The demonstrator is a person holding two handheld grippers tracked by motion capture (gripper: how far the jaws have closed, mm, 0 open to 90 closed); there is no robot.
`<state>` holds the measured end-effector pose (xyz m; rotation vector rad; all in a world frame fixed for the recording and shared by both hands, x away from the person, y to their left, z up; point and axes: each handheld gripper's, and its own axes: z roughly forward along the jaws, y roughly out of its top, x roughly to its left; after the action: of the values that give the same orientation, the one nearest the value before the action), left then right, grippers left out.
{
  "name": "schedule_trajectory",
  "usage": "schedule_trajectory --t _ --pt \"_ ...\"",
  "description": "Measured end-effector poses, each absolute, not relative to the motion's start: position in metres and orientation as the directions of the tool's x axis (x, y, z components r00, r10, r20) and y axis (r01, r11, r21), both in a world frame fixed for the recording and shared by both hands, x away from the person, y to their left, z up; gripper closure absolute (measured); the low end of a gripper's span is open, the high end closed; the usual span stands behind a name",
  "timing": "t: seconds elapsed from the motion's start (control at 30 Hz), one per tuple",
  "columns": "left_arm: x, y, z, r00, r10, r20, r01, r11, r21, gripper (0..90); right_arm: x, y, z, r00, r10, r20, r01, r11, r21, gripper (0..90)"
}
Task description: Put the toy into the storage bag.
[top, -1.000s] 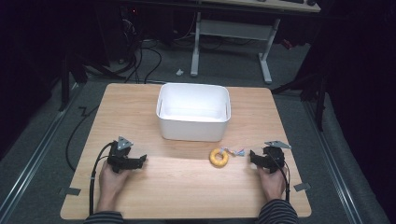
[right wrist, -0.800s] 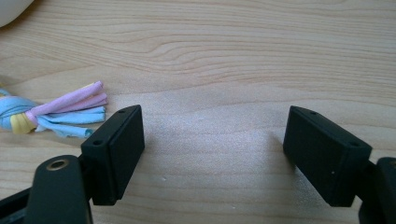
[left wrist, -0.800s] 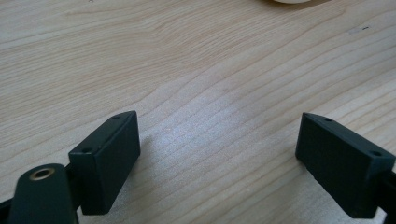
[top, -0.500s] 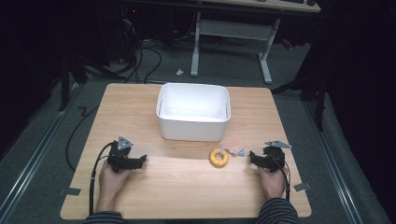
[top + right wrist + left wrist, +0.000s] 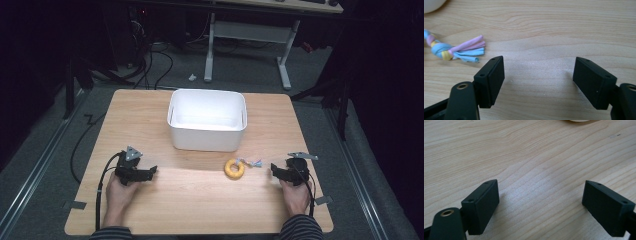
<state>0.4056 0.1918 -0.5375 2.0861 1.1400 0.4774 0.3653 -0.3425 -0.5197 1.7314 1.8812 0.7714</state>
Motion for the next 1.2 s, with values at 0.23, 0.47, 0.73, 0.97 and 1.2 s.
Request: schedule_trajectory --t 0.23,0.47,0.73,0.97,1.2 --pt "0.406 0.192 -0.538 0.543 0.84 -0.012 0.579 -0.364 0.729 14.5 0.359 -0.342 -0.512 -0.133 0.99 0.055 0.71 0.057 0.701 32.8" --pt "0.406 0.192 -0.538 0.543 0.84 -0.011 0.579 -0.365 0.729 14.6 0.356 -0.339 -0.509 -0.158 0.986 0.058 0.707 0.072 0.703 35.7" --pt "0.406 0.192 -0.538 0.542 0.84 -0.012 0.579 -0.364 0.729 14.6 0.355 -0.335 -0.503 -0.185 0.981 0.066 0.704 0.085 0.705 38.1" --pt "0.406 0.192 -0.538 0.542 0.84 -0.012 0.579 -0.364 0.729 14.7 0.357 -0.324 -0.492 -0.231 0.971 0.055 0.686 0.123 0.717 39.2" --pt "0.406 0.192 -0.538 0.541 0.841 -0.01 0.579 -0.364 0.729 14.7 0.358 -0.314 -0.486 -0.265 0.963 0.045 0.67 0.15 0.727 40.2"
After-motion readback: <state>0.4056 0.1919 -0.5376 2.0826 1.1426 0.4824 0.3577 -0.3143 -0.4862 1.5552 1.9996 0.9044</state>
